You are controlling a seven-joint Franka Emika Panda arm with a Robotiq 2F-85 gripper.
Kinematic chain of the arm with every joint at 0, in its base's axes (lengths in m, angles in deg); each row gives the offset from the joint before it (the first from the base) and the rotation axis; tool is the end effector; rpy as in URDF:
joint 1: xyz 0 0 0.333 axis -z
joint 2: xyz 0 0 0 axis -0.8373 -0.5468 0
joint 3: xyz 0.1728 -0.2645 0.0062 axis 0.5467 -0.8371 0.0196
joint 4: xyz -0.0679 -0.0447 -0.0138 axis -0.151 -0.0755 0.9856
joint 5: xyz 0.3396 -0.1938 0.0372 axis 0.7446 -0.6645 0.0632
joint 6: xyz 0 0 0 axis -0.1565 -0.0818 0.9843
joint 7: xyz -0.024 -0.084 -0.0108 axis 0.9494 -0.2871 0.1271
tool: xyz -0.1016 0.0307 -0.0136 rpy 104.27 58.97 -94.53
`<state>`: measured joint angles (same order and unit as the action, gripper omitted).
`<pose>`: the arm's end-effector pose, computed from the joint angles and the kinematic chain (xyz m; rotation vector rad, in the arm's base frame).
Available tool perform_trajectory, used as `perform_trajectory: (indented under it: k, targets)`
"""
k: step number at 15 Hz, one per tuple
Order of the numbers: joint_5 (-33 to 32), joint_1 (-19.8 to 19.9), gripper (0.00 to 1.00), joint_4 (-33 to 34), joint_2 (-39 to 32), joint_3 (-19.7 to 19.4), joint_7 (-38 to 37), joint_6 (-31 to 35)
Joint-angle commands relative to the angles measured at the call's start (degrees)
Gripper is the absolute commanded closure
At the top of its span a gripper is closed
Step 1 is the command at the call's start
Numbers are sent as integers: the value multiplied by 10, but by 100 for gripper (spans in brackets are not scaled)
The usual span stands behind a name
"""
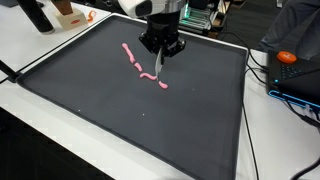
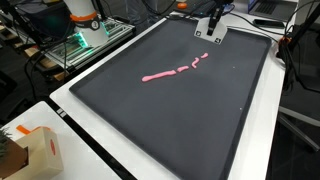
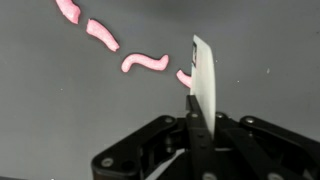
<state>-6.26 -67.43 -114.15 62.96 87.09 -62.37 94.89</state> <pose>0.6275 0.1833 0.3177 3.0764 0.2730 -0.1080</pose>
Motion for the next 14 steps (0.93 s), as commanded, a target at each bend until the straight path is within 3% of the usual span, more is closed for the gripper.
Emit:
perform_trajectory:
  k: [1, 14]
  targets:
    - [29, 16, 99, -8, 11, -7, 15, 8]
    - [66, 79, 99, -58, 72, -39, 32, 25]
